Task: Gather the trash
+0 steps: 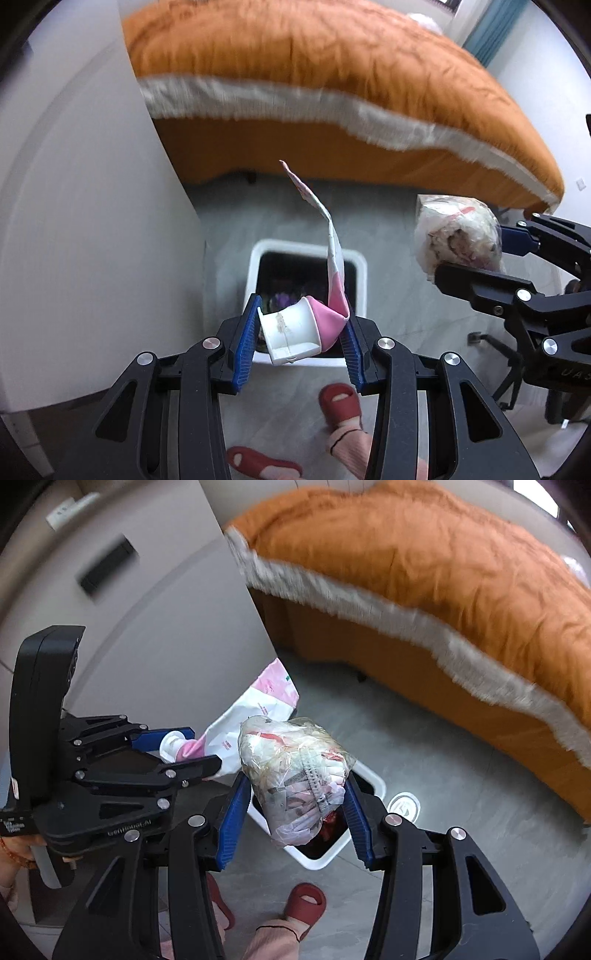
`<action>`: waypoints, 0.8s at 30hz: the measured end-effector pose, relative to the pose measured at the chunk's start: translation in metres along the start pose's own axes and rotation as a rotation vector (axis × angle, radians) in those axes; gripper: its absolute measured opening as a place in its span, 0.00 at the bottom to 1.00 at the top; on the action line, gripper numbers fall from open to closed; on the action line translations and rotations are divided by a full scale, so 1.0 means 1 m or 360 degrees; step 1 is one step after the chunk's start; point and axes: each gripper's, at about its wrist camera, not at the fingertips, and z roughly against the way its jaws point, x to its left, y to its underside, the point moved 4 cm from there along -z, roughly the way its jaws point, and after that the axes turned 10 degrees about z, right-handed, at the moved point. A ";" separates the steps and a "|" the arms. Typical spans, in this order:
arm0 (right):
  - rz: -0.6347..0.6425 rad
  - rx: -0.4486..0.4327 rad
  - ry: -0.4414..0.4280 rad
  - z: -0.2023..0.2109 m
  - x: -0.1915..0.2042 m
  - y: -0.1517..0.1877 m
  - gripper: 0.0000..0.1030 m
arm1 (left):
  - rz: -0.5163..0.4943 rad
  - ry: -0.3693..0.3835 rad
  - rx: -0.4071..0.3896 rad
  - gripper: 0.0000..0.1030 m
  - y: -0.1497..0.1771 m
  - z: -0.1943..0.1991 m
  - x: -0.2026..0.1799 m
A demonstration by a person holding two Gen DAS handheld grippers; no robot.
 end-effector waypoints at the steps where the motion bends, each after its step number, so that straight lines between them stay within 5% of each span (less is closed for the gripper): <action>1: -0.0007 0.0018 -0.0012 -0.019 -0.005 0.007 0.50 | 0.0005 -0.0002 0.0030 0.39 0.003 -0.019 0.004; 6: -0.0019 0.0092 -0.0016 -0.081 -0.019 0.033 0.54 | 0.0006 -0.0015 0.0149 0.41 0.016 -0.094 0.013; 8: -0.0046 0.0127 -0.0017 -0.099 -0.026 0.045 0.97 | 0.0038 -0.0009 0.0168 0.74 0.019 -0.115 0.017; 10: -0.0075 0.0151 0.0019 -0.112 -0.035 0.055 0.96 | 0.0039 -0.0066 0.0163 0.87 0.024 -0.133 0.022; 16: -0.0125 0.0240 0.0035 -0.133 -0.046 0.075 0.96 | 0.0021 -0.0117 0.0188 0.90 0.031 -0.154 0.022; 24: -0.0112 0.0201 0.0065 -0.109 -0.040 0.059 0.96 | 0.0009 -0.0110 0.0146 0.90 0.017 -0.119 0.017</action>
